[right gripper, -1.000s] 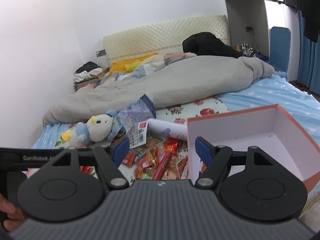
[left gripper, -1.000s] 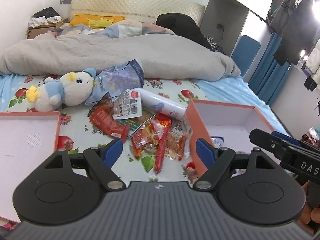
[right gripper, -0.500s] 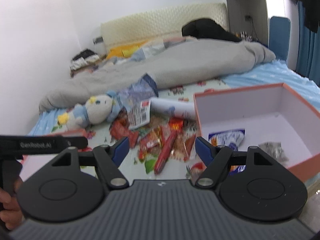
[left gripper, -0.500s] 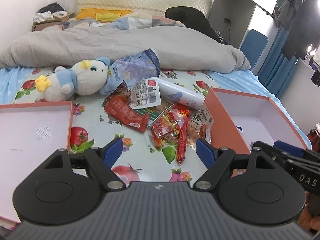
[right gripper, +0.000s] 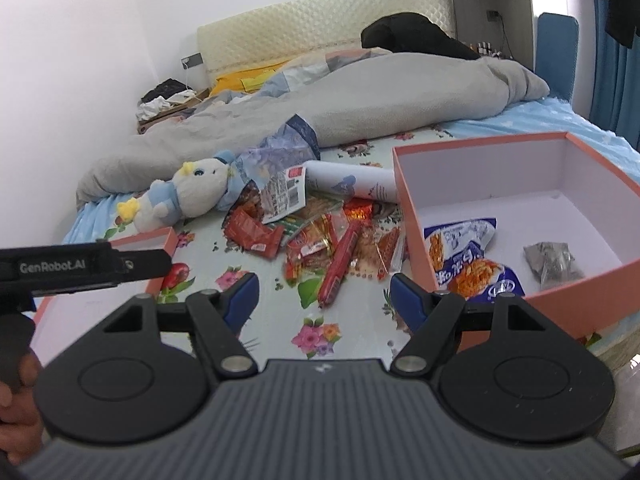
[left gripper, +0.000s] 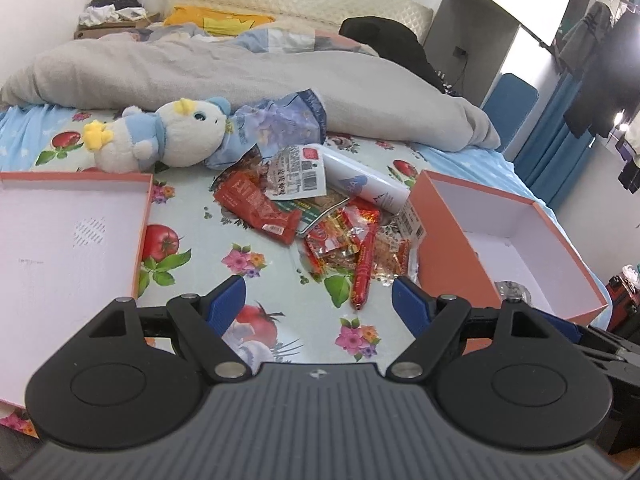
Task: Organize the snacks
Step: 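Withdraw both tools from the box back toward the snack pile, then lower the right tool and grasp the red sausage stick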
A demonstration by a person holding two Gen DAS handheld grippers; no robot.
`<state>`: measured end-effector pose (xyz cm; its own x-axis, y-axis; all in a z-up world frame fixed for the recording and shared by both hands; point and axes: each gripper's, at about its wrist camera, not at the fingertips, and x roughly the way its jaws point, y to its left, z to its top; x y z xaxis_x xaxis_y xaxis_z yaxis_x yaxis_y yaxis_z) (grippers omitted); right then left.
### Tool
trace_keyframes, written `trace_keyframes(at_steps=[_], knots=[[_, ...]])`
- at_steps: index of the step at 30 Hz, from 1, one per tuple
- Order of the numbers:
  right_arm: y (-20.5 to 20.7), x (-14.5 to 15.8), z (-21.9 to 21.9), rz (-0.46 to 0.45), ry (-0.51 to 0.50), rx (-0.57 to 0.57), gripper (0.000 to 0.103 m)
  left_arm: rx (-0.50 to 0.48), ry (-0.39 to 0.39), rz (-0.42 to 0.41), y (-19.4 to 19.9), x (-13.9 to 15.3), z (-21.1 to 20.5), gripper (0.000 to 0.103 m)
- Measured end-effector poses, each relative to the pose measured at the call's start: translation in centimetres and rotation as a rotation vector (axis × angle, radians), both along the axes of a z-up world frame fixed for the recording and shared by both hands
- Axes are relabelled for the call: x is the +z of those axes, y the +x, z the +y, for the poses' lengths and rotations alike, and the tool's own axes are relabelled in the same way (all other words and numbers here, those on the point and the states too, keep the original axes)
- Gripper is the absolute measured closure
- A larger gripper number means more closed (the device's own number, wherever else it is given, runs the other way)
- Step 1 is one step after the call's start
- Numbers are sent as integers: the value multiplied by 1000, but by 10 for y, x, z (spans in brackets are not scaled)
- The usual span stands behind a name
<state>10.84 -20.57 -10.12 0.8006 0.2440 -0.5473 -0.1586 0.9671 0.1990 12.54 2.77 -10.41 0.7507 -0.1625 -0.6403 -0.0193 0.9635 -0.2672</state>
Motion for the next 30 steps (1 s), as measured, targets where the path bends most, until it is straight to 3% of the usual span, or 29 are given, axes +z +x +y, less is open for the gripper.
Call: trace_keyframes(at_steps=[11, 21, 30], knots=[[28, -34, 8, 46, -3, 13, 29, -27, 14, 73, 37, -38, 5, 19], [70, -52, 24, 53, -35, 76, 29, 8, 30, 107, 92, -61, 16, 19], [116, -81, 33, 116, -71, 123, 29, 50, 27, 164, 143, -92, 29, 19]])
